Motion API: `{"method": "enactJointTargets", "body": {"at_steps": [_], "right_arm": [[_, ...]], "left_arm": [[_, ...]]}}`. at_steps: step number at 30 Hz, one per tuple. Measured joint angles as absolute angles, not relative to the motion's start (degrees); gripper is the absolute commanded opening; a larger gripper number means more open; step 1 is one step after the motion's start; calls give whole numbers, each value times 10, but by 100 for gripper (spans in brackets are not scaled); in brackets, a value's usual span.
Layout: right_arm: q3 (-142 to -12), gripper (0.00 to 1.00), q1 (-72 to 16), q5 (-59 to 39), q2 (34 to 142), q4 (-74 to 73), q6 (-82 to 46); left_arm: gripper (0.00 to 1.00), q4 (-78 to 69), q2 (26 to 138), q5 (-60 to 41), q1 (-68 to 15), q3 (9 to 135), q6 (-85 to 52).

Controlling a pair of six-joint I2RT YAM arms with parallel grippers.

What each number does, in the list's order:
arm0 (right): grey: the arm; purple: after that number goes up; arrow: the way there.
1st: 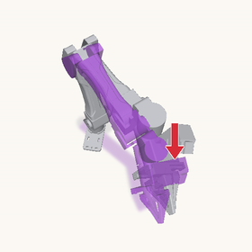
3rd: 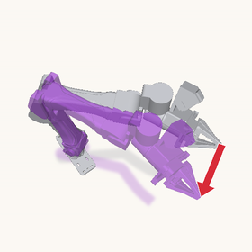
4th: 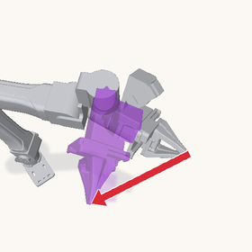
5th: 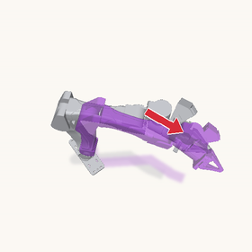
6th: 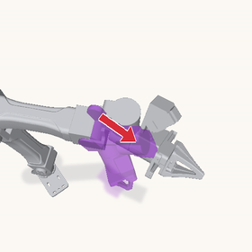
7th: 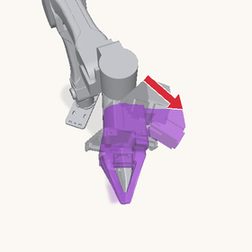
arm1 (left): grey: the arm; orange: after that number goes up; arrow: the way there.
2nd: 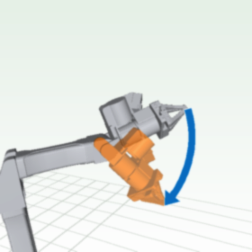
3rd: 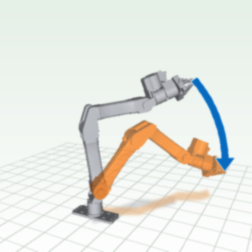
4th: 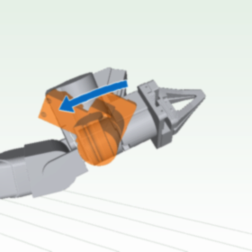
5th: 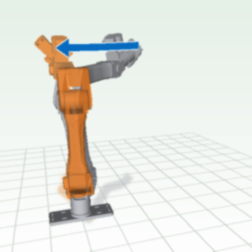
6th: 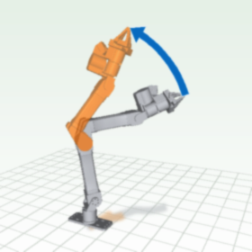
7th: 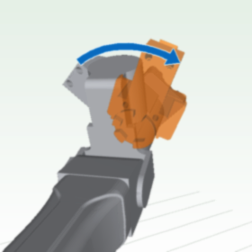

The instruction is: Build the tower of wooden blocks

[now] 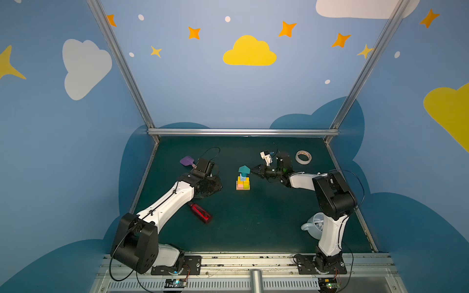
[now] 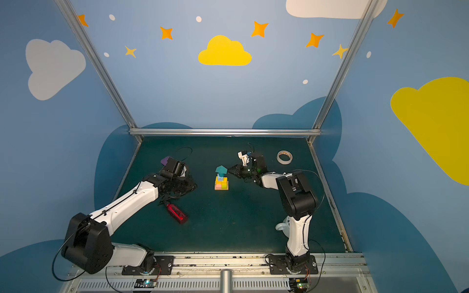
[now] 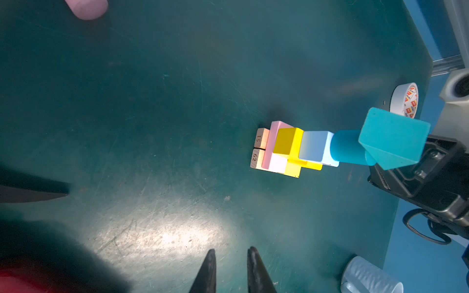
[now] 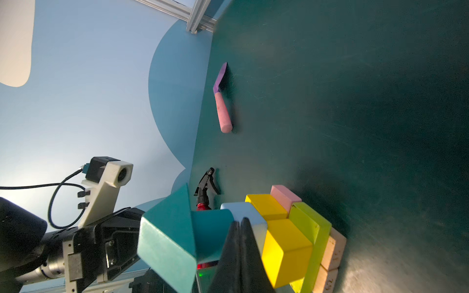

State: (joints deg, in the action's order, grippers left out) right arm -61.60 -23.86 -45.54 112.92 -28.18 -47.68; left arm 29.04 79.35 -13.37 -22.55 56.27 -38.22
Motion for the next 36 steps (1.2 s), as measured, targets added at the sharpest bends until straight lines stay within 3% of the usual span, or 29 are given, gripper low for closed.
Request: {"method": "enactJointTargets", "body": {"at_steps": [36], "right_arm": [[-626,0,-250,-467,1141,-294,-479]], "left_arm": [[23,295,781,-132,-225,556,-382]]}}
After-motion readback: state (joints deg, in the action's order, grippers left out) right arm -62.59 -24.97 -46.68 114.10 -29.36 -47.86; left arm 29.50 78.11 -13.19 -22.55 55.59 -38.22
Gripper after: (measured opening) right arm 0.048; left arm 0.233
